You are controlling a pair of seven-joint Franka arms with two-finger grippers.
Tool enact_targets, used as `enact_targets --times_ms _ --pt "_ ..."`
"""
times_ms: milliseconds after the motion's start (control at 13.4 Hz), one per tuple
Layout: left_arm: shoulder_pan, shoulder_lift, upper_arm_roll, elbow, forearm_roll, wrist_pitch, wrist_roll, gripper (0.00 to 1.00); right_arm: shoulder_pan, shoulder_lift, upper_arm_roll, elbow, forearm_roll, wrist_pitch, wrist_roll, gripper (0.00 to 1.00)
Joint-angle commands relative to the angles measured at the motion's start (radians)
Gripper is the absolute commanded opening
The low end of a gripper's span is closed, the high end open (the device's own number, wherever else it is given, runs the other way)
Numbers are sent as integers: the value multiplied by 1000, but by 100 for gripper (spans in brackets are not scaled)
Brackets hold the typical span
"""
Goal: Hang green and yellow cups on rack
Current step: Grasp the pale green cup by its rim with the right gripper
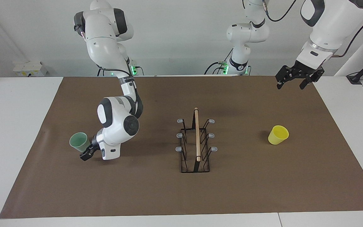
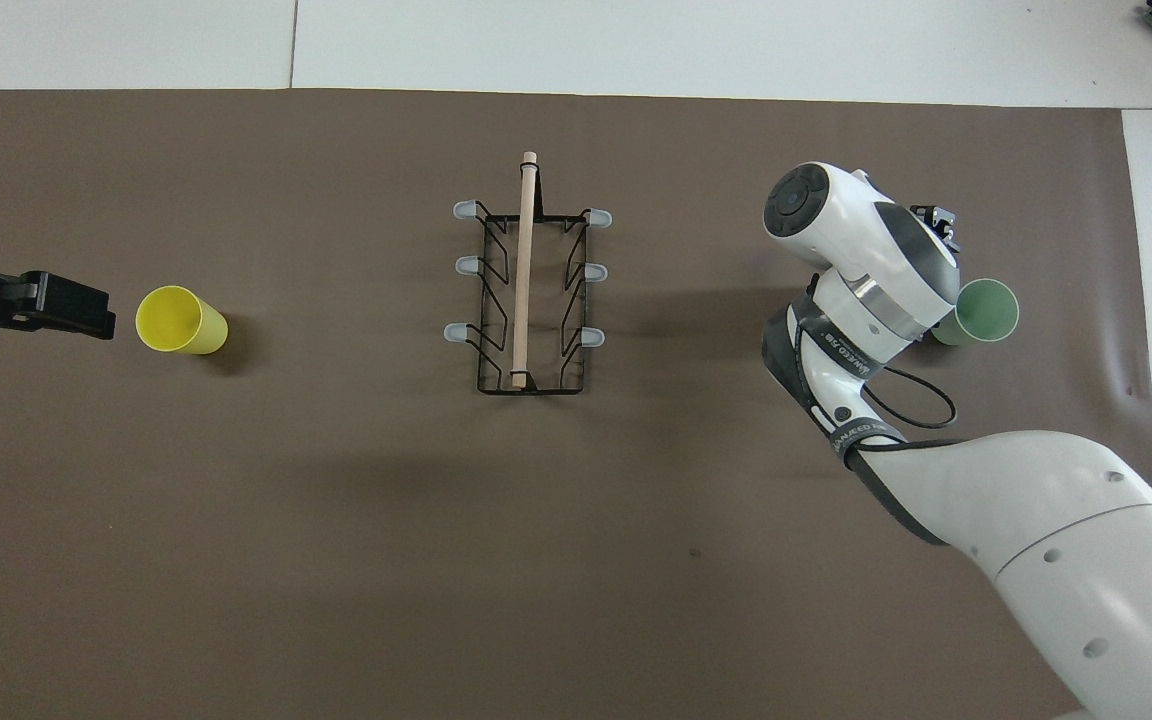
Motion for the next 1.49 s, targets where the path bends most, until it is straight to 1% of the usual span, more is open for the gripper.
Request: enact_targets --times_ms 0,149,298,522,746,969,1193,1417 --pt "1 -25 -1 -24 12 -8 -10 100 0 -92 10 -164 -73 51 -54 100" --pt "1 -25 -1 -24 12 -8 -10 100 0 -112 9 -227 -128 86 -62 100" --pt "1 -25 -1 -24 12 -8 -10 100 -9 -135 9 -297 -228 107 -53 100" --pt "1 -25 1 -24 12 -8 -12 100 -16 -134 9 -308 -251 135 -42 100" --pt "1 -25 -1 -24 12 -8 -10 100 -5 -121 9 -356 -369 129 30 100" --pt "1 -25 -1 -24 12 -8 -10 100 -6 -108 9 -359 -406 133 47 99" --pt "1 -25 -1 -24 12 -8 -10 100 -19 -108 9 -391 -481 135 85 98" --pt "1 -25 -1 -24 12 -8 -10 100 -22 -109 7 -397 -490 147 92 97"
